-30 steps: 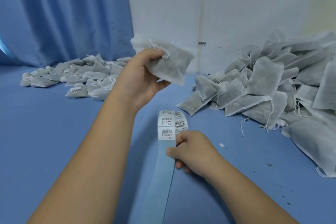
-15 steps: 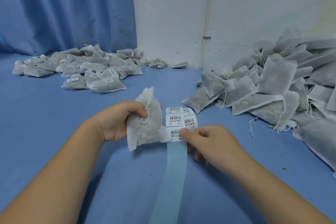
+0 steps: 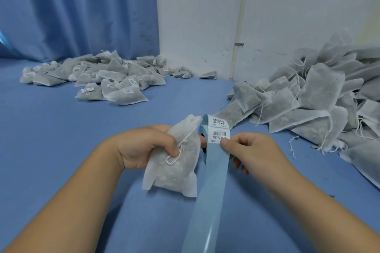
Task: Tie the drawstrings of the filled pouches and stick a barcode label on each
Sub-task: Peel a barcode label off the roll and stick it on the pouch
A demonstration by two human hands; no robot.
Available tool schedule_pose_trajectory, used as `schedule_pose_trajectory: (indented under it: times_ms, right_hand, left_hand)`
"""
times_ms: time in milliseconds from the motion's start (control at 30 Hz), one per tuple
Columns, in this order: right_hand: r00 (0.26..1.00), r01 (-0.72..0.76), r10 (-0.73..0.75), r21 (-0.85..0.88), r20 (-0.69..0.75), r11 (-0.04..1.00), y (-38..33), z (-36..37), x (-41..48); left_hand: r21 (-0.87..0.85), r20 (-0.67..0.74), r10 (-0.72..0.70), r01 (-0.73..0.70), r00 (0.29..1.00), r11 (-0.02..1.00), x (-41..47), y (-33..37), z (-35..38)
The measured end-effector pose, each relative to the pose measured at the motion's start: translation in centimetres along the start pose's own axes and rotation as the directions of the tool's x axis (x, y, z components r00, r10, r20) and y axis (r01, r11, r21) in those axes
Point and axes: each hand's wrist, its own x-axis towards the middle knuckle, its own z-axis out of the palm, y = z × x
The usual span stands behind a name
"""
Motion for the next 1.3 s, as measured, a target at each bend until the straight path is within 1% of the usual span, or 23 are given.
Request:
schedule_pose_trajectory:
  times_ms: [300,467,567,633,700,767,833,867,933,1033,1133,1233,1300]
  right_hand:
    - [0.999,-0.031,0.03,0.039,0.015,0.999,0.0,0.2,0.1]
    - [0.999,-0.036,0.034,0.05,0.033,0.998,0.1,0.5,-0.1]
    - [1.0,-0.024,0.024,-0.012,-0.018,1.0,0.3,0.7,0.0]
    - [0.993,0.024,-0.037,-0.115,-0.111,0.993,0.6,0.9,-0.1]
    - [0.964,0.127,-0.185,-0.281,-0.191,0.951,0.7,1.1,-0.4]
    - [0.913,0.273,-0.375,-0.445,-0.159,0.853,0.6,1.1,-0.7]
    - [0.852,0.406,-0.517,-0.518,-0.085,0.753,0.4,1.2,-1.0]
    - [0.827,0.449,-0.559,-0.531,-0.057,0.718,0.3,1.3,-1.1]
    - [0.807,0.488,-0.59,-0.526,-0.033,0.696,0.3,1.5,-1.4]
    - [0.795,0.5,-0.605,-0.513,-0.048,0.698,0.2,1.6,-1.4]
    - [0.784,0.495,-0.617,-0.525,-0.074,0.692,0.1,1.6,-1.3]
    - [0.798,0.481,-0.599,-0.526,-0.069,0.701,0.0,1.6,-1.4]
    - [0.833,0.457,-0.548,-0.464,-0.076,0.759,0.0,1.6,-1.4]
  left_hand:
    - [0.029,0.005,0.015,-0.015,1.0,0.999,0.0,0.0,-0.2]
    - [0.027,0.014,-0.004,0.003,1.0,1.0,0.1,-0.1,0.3]
    - [0.022,0.001,0.006,-0.006,1.0,1.0,0.3,-0.1,0.4]
    - [0.009,-0.01,0.012,-0.011,1.0,1.0,0.3,-0.2,0.5]
    - [0.001,-0.017,0.014,-0.014,1.0,1.0,0.4,-0.2,0.5]
    - [0.007,-0.017,0.014,-0.014,1.0,1.0,0.4,-0.2,0.6]
    - [0.015,-0.016,0.015,-0.015,1.0,1.0,0.4,-0.3,0.6]
    - [0.016,-0.011,0.019,-0.019,1.0,1.0,0.4,-0.3,0.6]
    - [0.01,-0.005,0.031,-0.031,1.0,0.999,0.3,-0.3,0.7]
    - [0.015,0.001,0.038,-0.038,0.999,0.999,0.1,-0.1,0.9]
    - [0.072,-0.012,0.034,-0.033,0.999,0.997,0.0,-0.1,0.9]
    - [0.149,-0.035,0.027,-0.022,0.999,0.989,0.0,-0.2,1.1]
    - [0.174,-0.041,0.031,-0.024,0.999,0.984,0.1,-0.1,1.2]
